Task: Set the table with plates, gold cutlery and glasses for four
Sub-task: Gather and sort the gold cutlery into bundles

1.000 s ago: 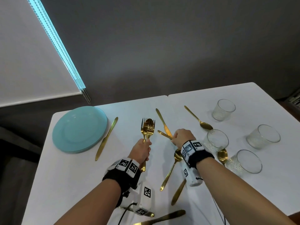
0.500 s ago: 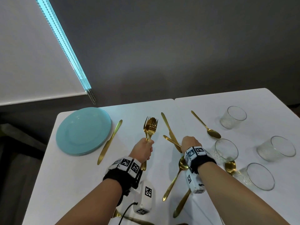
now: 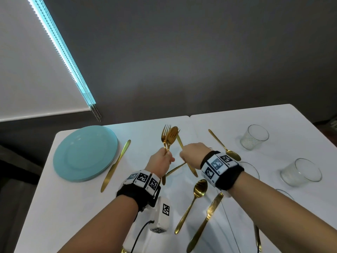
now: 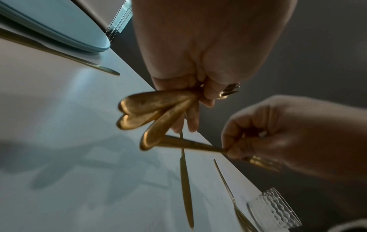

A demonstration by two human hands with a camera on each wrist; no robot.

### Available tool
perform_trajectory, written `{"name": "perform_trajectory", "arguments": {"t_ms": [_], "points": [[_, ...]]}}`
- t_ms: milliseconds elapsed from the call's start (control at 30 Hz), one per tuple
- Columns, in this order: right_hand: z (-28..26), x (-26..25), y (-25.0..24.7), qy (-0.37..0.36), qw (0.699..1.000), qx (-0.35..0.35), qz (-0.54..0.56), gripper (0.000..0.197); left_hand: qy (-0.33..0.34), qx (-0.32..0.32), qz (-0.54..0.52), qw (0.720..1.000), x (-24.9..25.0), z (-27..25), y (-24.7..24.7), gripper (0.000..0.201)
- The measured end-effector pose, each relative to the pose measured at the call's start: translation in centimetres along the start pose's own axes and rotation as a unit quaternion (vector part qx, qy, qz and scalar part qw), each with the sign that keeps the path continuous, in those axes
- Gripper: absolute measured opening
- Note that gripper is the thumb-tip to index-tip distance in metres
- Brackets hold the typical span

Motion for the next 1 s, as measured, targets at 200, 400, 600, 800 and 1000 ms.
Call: {"name": "perform_trajectory", "arguments": {"t_ms": [200,400,600,800,1000], "points": [[0.5,-1.1,-1.1,-0.029,0.999,0.001,-0.016,0.025,-0.025,-0.06,-0.044,0.997,-0.1,0.2,2.6,0.019],[0.1,1.8,-2.0,-0.043,0.975,0.136,0.171,0.023,-0.033,-0.03,-0.024,0.999,-0.3,0.5,2.6,0.02],[1.8,11.9,1.4,0.2,0.838,0.195,0.468,0.025,-0.075,-0.022,-0.064,0.995,-0.9,1.2,2.1,0.02],[3.3,17.0,9.2,0.38,0.754,0.1,0.526,0.032,-0.084,-0.007,-0.122,0.989,-0.8,1.8,1.2,0.021],[3.4,16.1,11.3,0.395,0.623,0.041,0.673,0.008,-0.078,0.013,-0.111,0.991,-0.6,2.3,0.3,0.016]]}}
Point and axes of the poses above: each hand's wrist, its own z-axis towards the middle knuckle, its own y-axis out of the palm, x = y × z, the point moved 6 cm from there along z, towards the middle knuckle, and after that the axes turned 7 degrees about -x, right-handed, at the moved point
